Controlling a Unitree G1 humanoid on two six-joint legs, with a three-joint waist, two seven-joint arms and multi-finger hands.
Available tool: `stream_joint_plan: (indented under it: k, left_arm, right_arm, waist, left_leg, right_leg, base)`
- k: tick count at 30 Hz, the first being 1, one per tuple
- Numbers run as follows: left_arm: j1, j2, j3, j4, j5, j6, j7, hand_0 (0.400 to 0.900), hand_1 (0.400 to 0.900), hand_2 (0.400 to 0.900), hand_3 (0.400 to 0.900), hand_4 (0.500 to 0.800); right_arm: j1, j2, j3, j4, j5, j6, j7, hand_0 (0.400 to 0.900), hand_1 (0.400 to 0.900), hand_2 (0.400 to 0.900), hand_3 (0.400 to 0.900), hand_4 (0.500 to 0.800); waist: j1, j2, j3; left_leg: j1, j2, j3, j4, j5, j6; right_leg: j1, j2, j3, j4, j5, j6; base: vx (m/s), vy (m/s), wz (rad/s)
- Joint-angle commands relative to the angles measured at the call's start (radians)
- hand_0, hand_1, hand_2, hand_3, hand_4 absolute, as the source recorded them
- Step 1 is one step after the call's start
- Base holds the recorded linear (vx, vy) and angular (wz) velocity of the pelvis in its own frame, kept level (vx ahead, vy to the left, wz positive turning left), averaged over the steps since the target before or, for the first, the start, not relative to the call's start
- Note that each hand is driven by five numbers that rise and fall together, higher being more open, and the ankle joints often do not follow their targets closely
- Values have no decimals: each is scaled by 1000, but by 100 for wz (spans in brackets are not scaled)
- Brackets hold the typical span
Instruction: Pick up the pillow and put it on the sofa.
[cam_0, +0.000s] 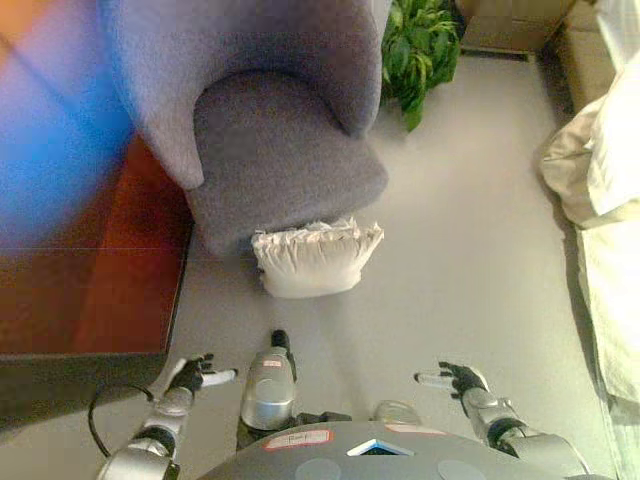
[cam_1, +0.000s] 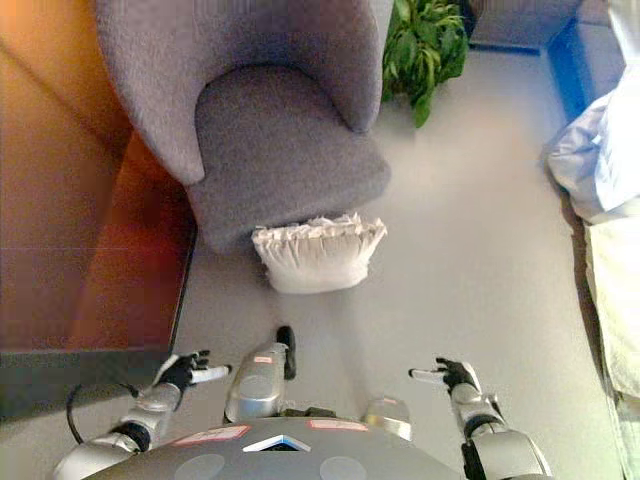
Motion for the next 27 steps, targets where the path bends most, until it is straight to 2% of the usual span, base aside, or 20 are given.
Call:
stream_joint_plan:
  k: [1, 3, 5, 6, 9, 12, 14, 15, 17, 20, 25, 27]
  left_arm:
    - [-29, 23, -6, -5, -34, -12, 18, 900, 900, 900, 900, 800]
    - [-78, 36, -17, -8, -65, -17, 27, 900, 900, 900, 900, 800]
    - [-118, 40, -26, -21, -79, -10, 40, 900, 900, 900, 900, 800]
    - [-128, 44, -27, -22, -81, -7, 40, 900, 900, 900, 900, 800]
    - [-129, 57, -25, -15, -89, -2, 45, 900, 900, 900, 900, 800]
    - [-90, 57, -15, 0, -88, -18, 60, 900, 900, 900, 900, 800]
    - [-52, 53, -14, 3, -101, -25, 84, 900, 900, 900, 900, 800]
    - [-41, 53, -7, -3, -108, -25, 84, 900, 900, 900, 900, 800]
    - [-29, 48, 3, -13, -106, -23, 75, 900, 900, 900, 900, 800]
    - [-59, 34, -15, 7, -116, -50, 44, 900, 900, 900, 900, 800]
    - [-65, 20, -60, -31, -104, -48, 26, 900, 900, 900, 900, 800]
    - [-47, 23, -69, -51, -111, -48, 22, 900, 900, 900, 900, 800]
  right_arm:
    - [0, -110, 10, -21, 31, 2, -60, 900, 900, 900, 900, 800]
    - [-45, -115, 28, -29, 67, -8, -76, 900, 900, 900, 900, 800]
    - [-76, -117, 36, -42, 89, -2, -91, 900, 900, 900, 900, 800]
    - [-80, -119, 35, -44, 95, -3, -96, 900, 900, 900, 900, 800]
    - [-90, -127, 23, -48, 86, -14, -96, 900, 900, 900, 900, 800]
    - [-80, -132, 22, -61, 16, -42, -106, 900, 900, 900, 900, 800]
    - [-66, -141, 31, -72, -15, -54, -116, 900, 900, 900, 900, 800]
    - [-65, -144, 39, -79, -20, -56, -125, 900, 900, 900, 900, 800]
    - [-89, -157, 63, -88, -10, -91, -156, 900, 900, 900, 900, 800]
    - [-196, -231, 88, -89, -2, -132, -136, 900, 900, 900, 900, 800]
    - [-320, -347, 125, -197, 48, -117, -145, 900, 900, 900, 900, 800]
    - [-348, -394, 126, -237, 40, -105, -118, 900, 900, 900, 900, 800]
  waist:
    - [-23, 49, 34]
    - [-51, 47, 80]
    - [-92, 22, 115]
    - [-106, 16, 121]
    - [-129, 2, 127]
    - [-142, -16, 126]
    - [-152, -18, 125]
    - [-147, -18, 127]
    - [-137, -5, 142]
    - [-124, 33, 174]
    - [-100, 72, 211]
    - [-92, 83, 219]
  left_leg:
    - [-148, -9, -74, -75, 119, -38]
    - [-134, 0, -81, -77, 107, -52]
    - [-127, -11, -107, -63, 67, -62]
    - [-122, -9, -118, -55, 47, -68]
    - [-91, 32, -147, -7, -30, -89]
    - [-64, 74, -195, 72, -96, -110]
    - [-66, 99, -253, 121, -125, -102]
    - [-62, 100, -261, 120, -120, -103]
    - [-26, 97, -269, 54, -88, -117]
    - [-16, 96, -278, -67, -17, -135]
    - [-28, 83, -314, -155, 47, -153]
    - [-28, 79, -321, -181, 62, -155]
  right_leg:
    - [-25, -5, -61, -105, -50, -24]
    - [-152, -30, -51, -167, 34, -15]
    - [-270, -59, -2, -253, 167, 16]
    - [-302, -77, 6, -287, 208, 26]
    - [-336, -121, -11, -353, 257, 41]
    - [-339, -136, 6, -359, 264, 55]
    - [-329, -120, 76, -297, 207, 62]
    - [-330, -118, 65, -275, 209, 66]
    - [-340, -112, 46, -246, 205, 76]
    - [-361, -94, 25, -260, 197, 75]
    - [-398, -91, -13, -202, 156, 65]
    - [-410, -94, -19, -182, 144, 64]
  base:
    - [-102, -156, 27]
    - [-105, -219, 49]
    - [46, -305, 79]
    - [189, -323, 76]
    - [311, -365, 52]
    - [402, -394, 45]
    - [405, -344, 53]
    - [330, -278, 37]
    - [170, -166, 25]
    - [26, -75, 33]
    - [67, -37, 28]
    - [72, 15, 25]
